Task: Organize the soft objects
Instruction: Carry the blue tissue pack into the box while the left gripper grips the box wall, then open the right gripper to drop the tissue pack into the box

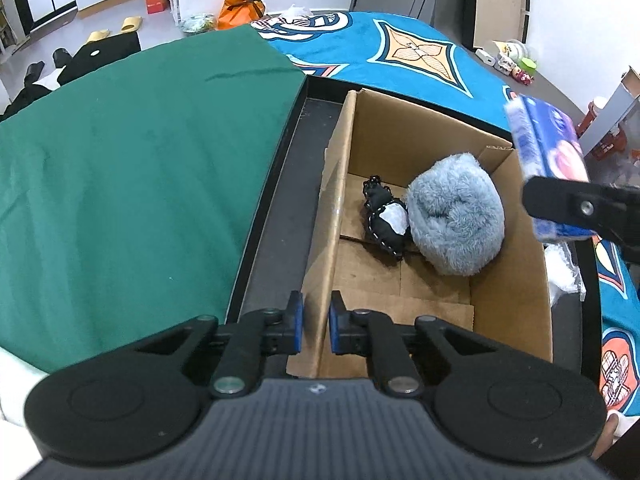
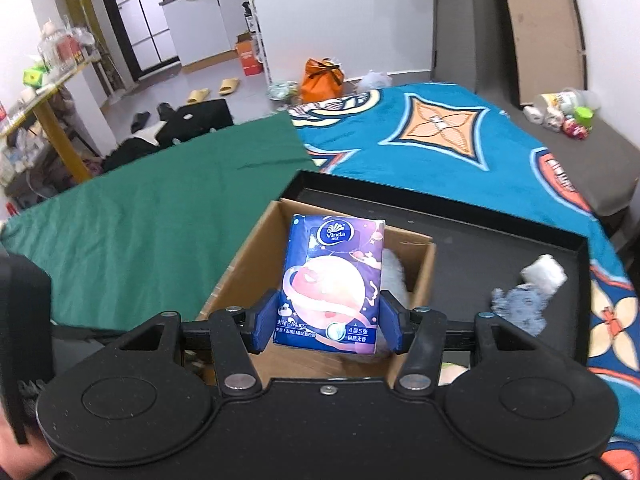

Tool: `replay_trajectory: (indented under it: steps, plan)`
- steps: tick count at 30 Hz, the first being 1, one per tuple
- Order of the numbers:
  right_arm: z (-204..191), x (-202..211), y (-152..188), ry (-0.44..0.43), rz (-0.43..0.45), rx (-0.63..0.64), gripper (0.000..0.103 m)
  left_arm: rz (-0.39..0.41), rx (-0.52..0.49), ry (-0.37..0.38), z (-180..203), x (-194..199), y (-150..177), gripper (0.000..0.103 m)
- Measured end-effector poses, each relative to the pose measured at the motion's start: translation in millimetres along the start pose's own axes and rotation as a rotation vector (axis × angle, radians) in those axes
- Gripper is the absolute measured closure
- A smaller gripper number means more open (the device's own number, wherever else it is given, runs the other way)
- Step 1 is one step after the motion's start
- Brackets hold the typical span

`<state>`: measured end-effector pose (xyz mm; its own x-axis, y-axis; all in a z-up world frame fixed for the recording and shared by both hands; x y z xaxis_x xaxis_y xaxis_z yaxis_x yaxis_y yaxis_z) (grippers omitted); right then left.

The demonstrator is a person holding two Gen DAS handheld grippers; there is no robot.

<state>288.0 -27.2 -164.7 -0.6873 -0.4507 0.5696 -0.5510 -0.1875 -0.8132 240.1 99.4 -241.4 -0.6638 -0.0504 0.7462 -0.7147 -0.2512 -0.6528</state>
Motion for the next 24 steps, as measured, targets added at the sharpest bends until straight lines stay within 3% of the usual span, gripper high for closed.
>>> replay_trajectory:
  steps: [2,4,6,17,20,24]
  plan:
    - [-6.1,-0.8,-3.3,-0.027,0.004,-0.019,0.05,0.0,0.008,0.006,-1.2,0.6,0.4,0.091]
    - [-12.7,-0.7,-6.6,-0.05,0.018,-0.014,0.042,0.0,0.01,0.01,-1.9,1.0,0.6,0.091]
    - [-15.5,-2.1,-5.8,-0.068,0.018,-0.006,0.022,-0.001,0.008,0.008,-1.7,0.9,0.4,0.091]
    - [14.4,6.2,11.5,0.044,0.013,-0.054,0.011,0.008,-0.011,-0.001,0.5,4.6,-0.8,0.09]
    - [18.7,12.9,12.9,0.061,0.038,-0.047,0.012,0.007,-0.019,-0.007,1.1,5.9,-0.6,0.088]
    - [25.5,19.6,13.9,0.052,0.061,-0.086,0.022,0.006,-0.03,-0.015,2.8,7.2,-0.3,0.087]
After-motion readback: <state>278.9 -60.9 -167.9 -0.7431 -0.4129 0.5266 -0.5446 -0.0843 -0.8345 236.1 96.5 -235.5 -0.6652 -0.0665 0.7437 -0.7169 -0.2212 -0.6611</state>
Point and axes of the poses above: each gripper's, at about its wrist camera, not at the fingertips, and x roughly against the way its jaws point, z to its right, y to its underside, the point moved 9 cm from there along -x, roughly the way its jaws point, and after that the axes turned 14 degrees about z, right-handed, at the moved point
